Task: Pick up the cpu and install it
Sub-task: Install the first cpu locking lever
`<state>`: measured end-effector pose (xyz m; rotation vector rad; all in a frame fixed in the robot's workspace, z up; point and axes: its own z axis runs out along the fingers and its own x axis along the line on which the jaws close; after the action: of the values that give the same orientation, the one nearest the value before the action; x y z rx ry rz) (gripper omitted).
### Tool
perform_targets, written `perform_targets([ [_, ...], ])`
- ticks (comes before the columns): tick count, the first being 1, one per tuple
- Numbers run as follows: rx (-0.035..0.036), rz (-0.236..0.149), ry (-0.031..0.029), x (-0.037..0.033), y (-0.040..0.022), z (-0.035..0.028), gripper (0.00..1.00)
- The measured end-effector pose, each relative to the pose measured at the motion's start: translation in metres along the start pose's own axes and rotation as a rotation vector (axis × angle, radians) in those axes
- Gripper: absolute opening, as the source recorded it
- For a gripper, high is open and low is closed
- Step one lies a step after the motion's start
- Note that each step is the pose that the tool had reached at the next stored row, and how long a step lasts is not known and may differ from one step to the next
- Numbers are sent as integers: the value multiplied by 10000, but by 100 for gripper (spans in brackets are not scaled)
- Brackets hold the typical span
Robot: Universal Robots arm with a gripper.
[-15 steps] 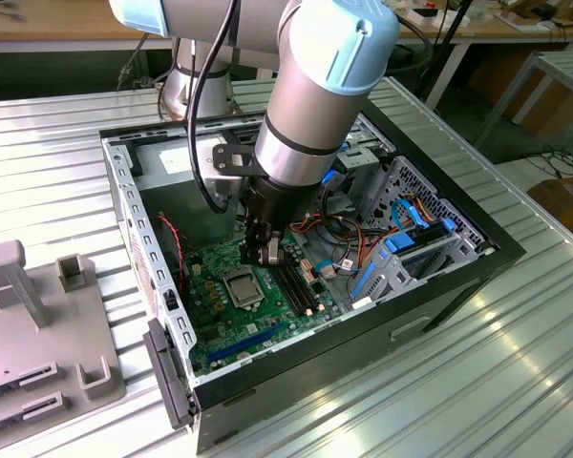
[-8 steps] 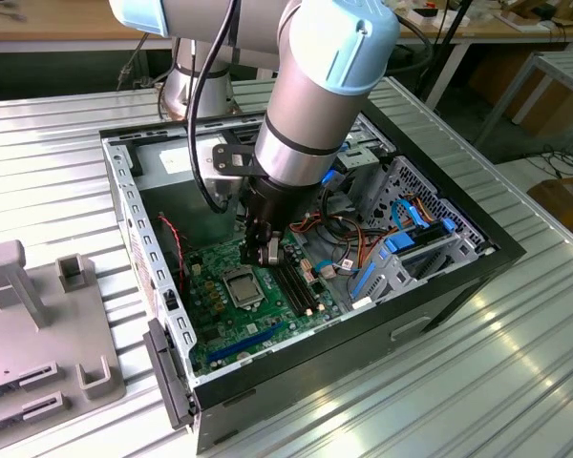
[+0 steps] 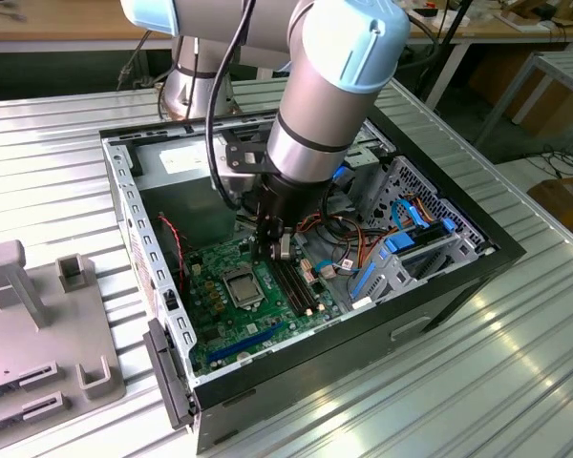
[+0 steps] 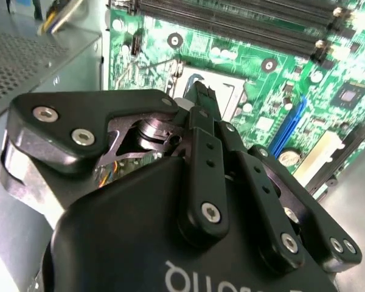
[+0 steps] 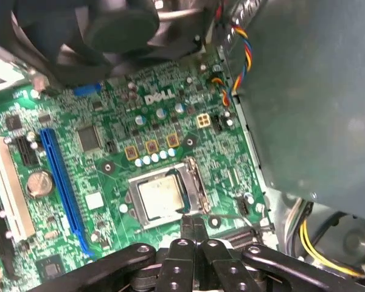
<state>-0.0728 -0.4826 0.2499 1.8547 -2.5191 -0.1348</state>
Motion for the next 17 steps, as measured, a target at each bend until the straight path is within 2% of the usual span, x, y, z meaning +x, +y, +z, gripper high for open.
perform_targets([
  [4, -45, -43, -151, -47, -97, 1, 11],
  [7, -66, -66, -214, -67, -133, 2, 11],
  [12, -69, -72, -220, -74, -132, 2, 11],
  [17, -79, -88, -263, -115, -126, 5, 11],
])
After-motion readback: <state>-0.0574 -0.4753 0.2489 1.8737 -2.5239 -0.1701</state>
